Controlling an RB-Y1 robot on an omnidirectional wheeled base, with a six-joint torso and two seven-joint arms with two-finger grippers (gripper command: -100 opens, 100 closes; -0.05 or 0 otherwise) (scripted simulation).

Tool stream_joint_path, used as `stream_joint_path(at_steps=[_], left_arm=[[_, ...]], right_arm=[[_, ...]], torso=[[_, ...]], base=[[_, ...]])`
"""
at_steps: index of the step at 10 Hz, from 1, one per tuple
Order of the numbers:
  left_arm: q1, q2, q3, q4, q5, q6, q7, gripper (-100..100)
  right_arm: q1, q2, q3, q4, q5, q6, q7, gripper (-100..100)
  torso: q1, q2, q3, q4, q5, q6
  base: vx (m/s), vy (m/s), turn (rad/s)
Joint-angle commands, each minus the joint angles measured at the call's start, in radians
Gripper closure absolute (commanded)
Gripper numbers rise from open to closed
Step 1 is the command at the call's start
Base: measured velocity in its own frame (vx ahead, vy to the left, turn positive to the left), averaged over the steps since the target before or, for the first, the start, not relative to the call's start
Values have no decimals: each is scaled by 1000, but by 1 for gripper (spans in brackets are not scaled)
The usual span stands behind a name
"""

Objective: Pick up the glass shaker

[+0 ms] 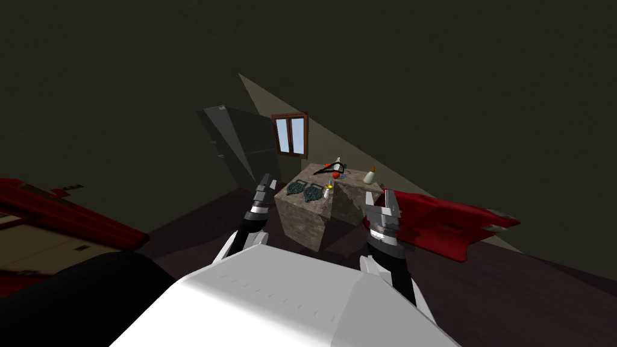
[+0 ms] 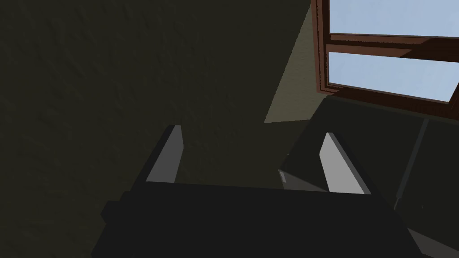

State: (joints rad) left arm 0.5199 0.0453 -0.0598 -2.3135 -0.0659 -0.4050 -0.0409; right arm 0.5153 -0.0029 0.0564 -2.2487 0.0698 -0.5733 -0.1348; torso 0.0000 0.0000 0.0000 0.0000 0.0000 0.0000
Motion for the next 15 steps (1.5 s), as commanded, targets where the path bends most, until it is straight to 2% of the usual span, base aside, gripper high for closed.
stream_joint_path(at_steps=[1, 7, 14, 15], left_arm=[[0, 0, 0, 0, 0, 0, 0, 0], [0, 0, 0, 0, 0, 0, 0, 0], [0, 0, 0, 0, 0, 0, 0, 0], [0, 0, 0, 0, 0, 0, 0, 0]], right_arm=[[-5, -30, 0, 11, 7, 4, 4, -100], [-53, -170, 3, 115, 71, 44, 37, -100], [-137, -314, 2, 295, 192, 126, 95, -100], [-137, -314, 2, 295, 192, 126, 95, -100]], torso=[[0, 0, 0, 0, 0, 0], [8, 3, 1, 1, 2, 0], [13, 4, 2, 1, 3, 0], [12, 4, 3, 1, 3, 0]], base=[[-10, 27, -2], [-38, 108, -19], [-68, 196, -36], [-64, 124, -9]])
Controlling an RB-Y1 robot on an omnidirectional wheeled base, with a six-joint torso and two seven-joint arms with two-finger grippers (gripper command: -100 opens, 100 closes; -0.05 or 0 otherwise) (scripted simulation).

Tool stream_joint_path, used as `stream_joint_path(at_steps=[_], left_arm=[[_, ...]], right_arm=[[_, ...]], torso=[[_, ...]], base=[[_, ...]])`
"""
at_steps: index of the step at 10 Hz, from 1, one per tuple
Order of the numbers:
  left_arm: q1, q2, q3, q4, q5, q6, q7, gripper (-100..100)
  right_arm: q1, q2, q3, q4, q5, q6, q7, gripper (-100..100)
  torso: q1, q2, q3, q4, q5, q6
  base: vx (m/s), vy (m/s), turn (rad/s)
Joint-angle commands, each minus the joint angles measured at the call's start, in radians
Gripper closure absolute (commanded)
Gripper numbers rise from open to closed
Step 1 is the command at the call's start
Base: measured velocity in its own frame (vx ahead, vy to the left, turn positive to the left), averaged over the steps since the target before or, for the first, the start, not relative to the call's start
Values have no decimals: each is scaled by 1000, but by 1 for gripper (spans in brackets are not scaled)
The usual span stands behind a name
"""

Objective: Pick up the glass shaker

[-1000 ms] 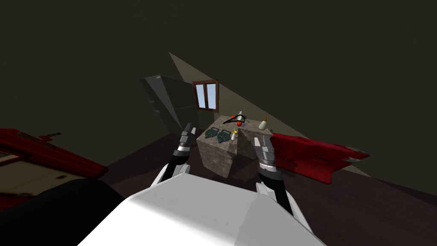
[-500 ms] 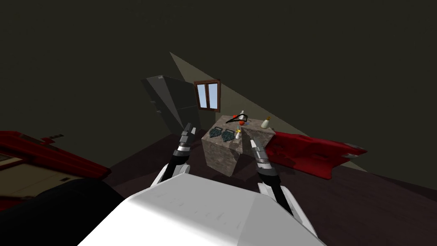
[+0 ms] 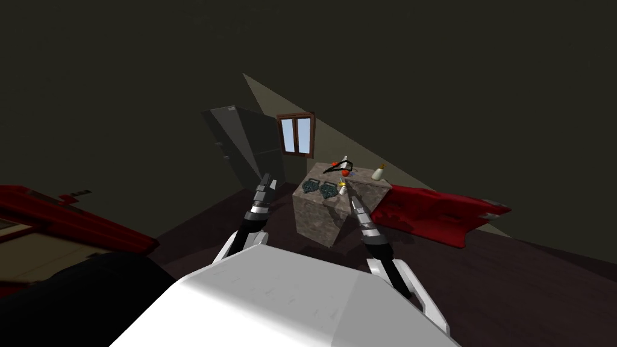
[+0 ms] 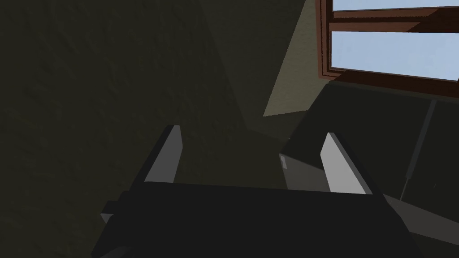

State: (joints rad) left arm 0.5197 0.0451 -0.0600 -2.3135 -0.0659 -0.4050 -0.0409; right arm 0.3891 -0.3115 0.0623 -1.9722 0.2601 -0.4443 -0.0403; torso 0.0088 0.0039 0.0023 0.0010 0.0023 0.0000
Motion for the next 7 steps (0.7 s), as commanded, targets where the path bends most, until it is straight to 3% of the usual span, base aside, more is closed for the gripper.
stream_joint_path(at_steps=[1, 5, 7], left_arm=[[0, 0, 0, 0, 0, 0, 0, 0], [0, 0, 0, 0, 0, 0, 0, 0], [0, 0, 0, 0, 0, 0, 0, 0]], right_arm=[[-23, -25, -6, 45, 19, 12, 10, -100], [-62, -102, -24, 155, 85, 81, 55, -100], [-70, -121, -31, 183, 99, 100, 68, -100]], torso=[[0, 0, 0, 0, 0, 0], [2, -1, -1, 0, 0, 0], [-1, -3, -2, -1, 0, 0]], base=[[-32, 126, -5], [-38, 174, 4], [-12, 109, 24]])
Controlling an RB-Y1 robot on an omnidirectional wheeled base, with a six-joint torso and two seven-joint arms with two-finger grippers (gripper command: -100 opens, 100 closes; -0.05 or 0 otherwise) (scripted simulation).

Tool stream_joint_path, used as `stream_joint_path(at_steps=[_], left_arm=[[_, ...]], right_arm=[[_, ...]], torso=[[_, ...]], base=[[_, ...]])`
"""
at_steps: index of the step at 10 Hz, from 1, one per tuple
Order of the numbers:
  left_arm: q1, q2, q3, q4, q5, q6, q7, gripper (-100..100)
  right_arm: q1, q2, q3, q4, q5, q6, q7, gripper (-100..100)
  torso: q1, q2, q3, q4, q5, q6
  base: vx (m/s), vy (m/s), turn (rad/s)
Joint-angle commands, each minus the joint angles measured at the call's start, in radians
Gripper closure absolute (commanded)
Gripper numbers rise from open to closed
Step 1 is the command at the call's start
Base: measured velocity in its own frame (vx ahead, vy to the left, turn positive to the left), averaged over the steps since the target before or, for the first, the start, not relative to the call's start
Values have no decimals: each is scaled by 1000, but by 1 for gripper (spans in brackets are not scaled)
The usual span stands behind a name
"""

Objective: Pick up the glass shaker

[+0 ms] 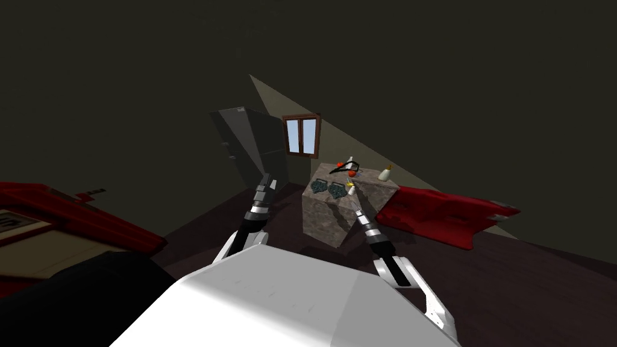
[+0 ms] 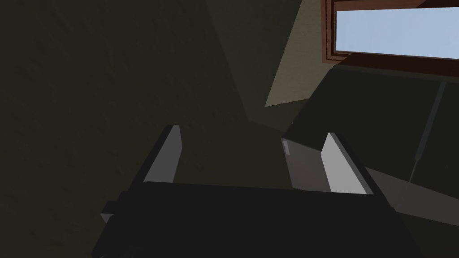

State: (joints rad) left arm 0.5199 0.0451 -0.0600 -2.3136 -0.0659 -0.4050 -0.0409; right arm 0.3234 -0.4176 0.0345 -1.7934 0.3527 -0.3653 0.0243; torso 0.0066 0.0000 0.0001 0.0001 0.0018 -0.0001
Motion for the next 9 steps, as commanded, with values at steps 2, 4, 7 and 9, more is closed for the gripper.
stream_joint_path(at_steps=[2, 4, 7, 9], left_arm=[[0, 0, 0, 0, 0, 0, 0, 0], [0, 0, 0, 0, 0, 0, 0, 0], [0, 0, 0, 0, 0, 0, 0, 0], [0, 0, 0, 0, 0, 0, 0, 0]], right_arm=[[-10, -32, -11, 32, 20, 42, 17, -100], [-21, -66, -31, 88, 44, 85, 46, -100], [-30, -115, -67, 170, 72, 156, 95, -100], [-31, -130, -81, 197, 80, 180, 113, -100]], torso=[[0, -1, -1, 0, 0, 0], [-2, -2, -1, 0, 0, 0], [-1, -5, -3, -1, 0, 0], [-3, -6, -4, -1, -1, 0]], base=[[15, 99, 40], [31, 74, 74], [71, 91, 129], [81, 40, 96]])
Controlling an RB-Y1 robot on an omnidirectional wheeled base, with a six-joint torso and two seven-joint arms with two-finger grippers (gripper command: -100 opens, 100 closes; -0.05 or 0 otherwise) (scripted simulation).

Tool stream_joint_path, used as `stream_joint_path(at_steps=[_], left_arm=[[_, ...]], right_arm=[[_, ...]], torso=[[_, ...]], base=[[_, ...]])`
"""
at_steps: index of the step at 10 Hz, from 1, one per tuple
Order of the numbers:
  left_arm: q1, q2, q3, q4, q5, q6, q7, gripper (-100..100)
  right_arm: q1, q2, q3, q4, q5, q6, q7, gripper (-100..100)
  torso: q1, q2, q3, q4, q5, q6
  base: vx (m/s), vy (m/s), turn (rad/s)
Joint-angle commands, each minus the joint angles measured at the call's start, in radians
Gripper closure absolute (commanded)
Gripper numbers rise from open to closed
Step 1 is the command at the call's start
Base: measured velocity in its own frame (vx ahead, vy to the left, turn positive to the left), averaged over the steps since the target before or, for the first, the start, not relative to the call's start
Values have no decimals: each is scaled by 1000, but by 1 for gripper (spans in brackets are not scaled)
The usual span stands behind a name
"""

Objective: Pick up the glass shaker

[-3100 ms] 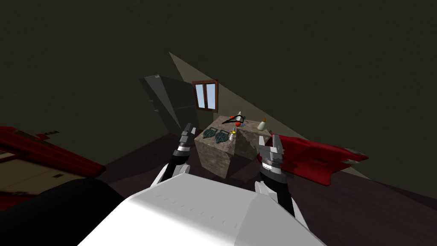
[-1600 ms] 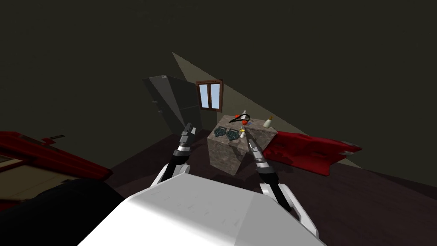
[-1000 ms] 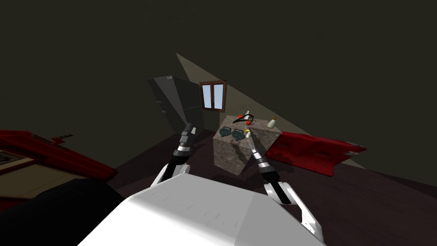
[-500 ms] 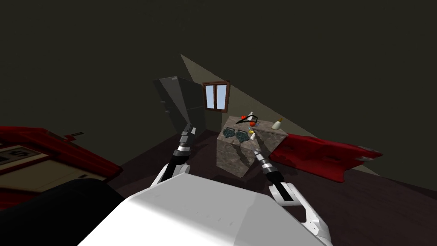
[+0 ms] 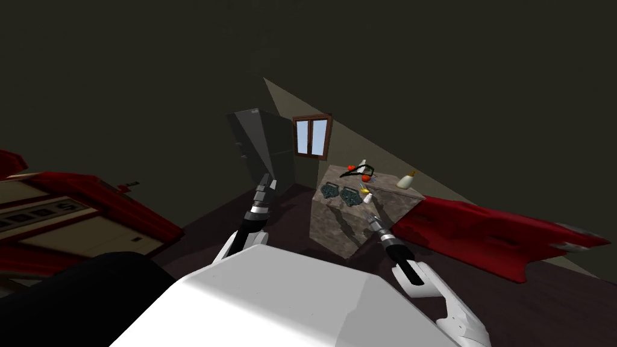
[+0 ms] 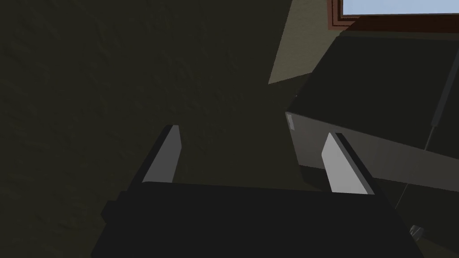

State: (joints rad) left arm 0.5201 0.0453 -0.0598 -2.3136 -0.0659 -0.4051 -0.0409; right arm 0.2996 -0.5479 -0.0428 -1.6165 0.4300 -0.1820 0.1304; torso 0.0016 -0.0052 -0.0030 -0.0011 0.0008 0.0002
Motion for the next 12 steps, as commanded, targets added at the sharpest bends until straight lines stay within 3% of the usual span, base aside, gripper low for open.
stream_joint_path(at_steps=[1, 7, 12], left_arm=[[0, 0, 0, 0, 0, 0, 0, 0], [0, 0, 0, 0, 0, 0, 0, 0], [0, 0, 0, 0, 0, 0, 0, 0]], right_arm=[[-8, -14, -17, 47, 9, 22, 24, -100], [-6, -88, -101, 194, 35, 164, 127, -100], [-7, -137, -152, 285, 46, 252, 194, -100]], torso=[[0, 0, 0, 0, 0, 0], [-2, -5, -3, -1, 0, 0], [-2, -3, -2, -1, 0, 0]], base=[[56, 19, 98], [129, 11, 177], [116, -10, 155]])
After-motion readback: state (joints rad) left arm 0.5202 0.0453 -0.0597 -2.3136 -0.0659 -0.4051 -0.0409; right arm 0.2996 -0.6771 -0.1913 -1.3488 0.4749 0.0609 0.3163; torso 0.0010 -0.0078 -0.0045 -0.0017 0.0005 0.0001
